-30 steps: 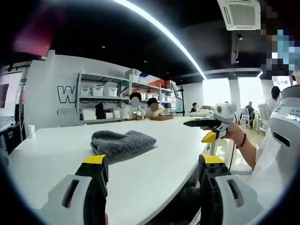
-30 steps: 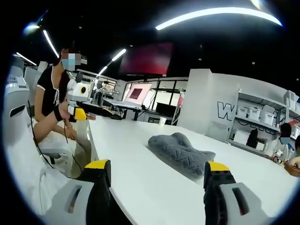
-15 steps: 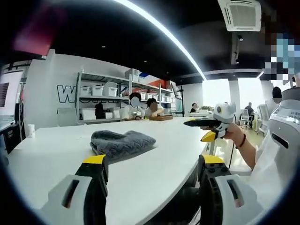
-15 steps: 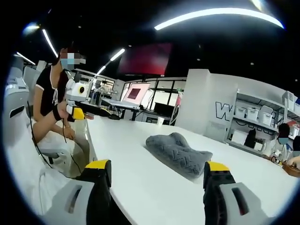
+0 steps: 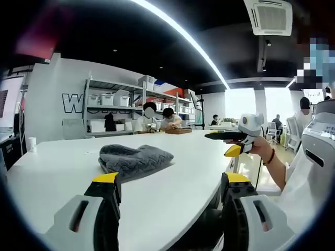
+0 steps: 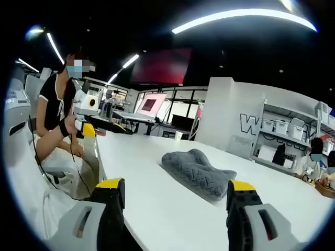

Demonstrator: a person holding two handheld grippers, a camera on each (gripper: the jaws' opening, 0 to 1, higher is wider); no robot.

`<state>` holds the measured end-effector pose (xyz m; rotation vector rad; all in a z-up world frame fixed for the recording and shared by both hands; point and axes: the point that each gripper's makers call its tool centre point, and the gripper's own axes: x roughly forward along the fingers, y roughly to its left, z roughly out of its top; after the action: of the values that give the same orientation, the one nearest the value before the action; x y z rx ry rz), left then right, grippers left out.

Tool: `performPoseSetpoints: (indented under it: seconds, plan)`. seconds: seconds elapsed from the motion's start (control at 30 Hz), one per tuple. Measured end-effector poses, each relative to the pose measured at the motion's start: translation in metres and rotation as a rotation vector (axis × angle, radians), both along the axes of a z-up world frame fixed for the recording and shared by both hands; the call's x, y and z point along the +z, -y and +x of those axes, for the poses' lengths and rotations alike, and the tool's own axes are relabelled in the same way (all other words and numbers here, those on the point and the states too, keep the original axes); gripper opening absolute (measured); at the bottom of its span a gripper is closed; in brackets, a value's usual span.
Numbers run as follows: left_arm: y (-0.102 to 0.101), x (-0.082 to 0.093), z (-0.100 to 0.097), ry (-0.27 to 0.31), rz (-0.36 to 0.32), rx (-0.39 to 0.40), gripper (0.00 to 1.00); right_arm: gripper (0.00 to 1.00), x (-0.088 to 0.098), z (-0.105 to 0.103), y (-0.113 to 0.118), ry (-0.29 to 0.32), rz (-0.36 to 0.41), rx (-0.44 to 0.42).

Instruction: Open the folded towel by lifting each exposed corner and separating the folded layers until the towel lies flat within the target outline without major curled edges

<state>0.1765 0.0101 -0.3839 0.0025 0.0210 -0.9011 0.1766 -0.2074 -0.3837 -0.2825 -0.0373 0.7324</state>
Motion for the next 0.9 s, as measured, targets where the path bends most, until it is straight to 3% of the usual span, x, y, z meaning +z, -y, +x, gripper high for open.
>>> performPoseSetpoints:
  seconds: [0.9]
  plan:
    - [0.016, 0.017, 0.010, 0.024, -0.030, -0.030, 0.77, 0.76, 0.001, 0.011, 0.000, -0.018, -0.004, -0.002]
